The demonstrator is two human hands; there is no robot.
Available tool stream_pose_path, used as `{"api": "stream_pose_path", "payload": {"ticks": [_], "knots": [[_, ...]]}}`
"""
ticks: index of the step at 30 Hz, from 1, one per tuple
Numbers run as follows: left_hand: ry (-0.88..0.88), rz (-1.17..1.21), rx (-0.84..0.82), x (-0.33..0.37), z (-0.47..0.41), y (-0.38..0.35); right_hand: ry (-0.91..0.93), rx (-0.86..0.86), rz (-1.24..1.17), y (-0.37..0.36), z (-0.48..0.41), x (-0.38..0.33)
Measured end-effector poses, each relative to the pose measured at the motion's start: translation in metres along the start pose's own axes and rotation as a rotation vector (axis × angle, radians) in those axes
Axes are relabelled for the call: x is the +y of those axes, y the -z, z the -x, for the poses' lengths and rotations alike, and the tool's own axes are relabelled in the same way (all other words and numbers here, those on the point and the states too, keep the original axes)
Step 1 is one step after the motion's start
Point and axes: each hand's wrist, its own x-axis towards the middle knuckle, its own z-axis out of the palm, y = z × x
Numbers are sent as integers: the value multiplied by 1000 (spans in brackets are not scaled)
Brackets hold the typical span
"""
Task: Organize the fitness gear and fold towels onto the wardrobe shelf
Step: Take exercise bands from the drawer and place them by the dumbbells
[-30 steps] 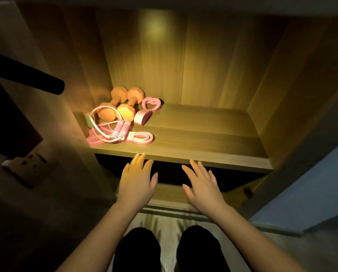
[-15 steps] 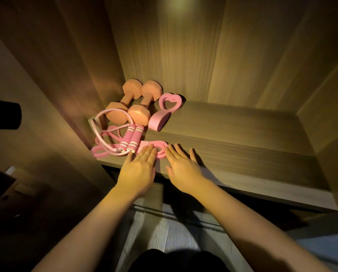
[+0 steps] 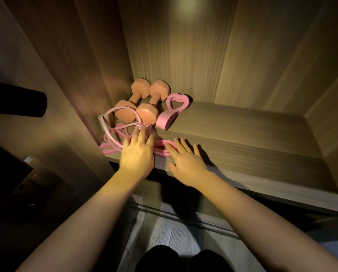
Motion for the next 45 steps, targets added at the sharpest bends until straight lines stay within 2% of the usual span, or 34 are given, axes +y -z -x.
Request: {"api": "stream_pose_path", "payload": {"ticks": [5,13,18,22,25,27,32,34,38,45], "knots": [[49,-139,-245,-1,-20,-3,39,-28,6,-1,-12,-6],[-2,-225,-197,-20,-19,-9,41,-26,62,-3,-25,-8],[2,-246,-242,-24,-18,-14,55,-5,-4,-3,-22,-7],[-13,-241,-276,-21,-18,-14,40,90,-66,5,-32,-1],[-39,-268,-261,-22,-14,-17,-14,55,-90,16,-55,-4],[-45,-280,-261,-23,-14,-16,-92,54,-229,24,-73,-7],[-34,-246,-293,-20,-11,-12,-456,166,-1010,44,-112,-6],[-34,-258,-294,-19,-12,-13,-544,168,-1173,51,-125,0],[-36,-278,-320,-20,-15,-14,-612,149,-1214,54,-148,4],[-39,-274,-276,-21,-13,-22,-617,131,-1146,55,-159,2]]}}
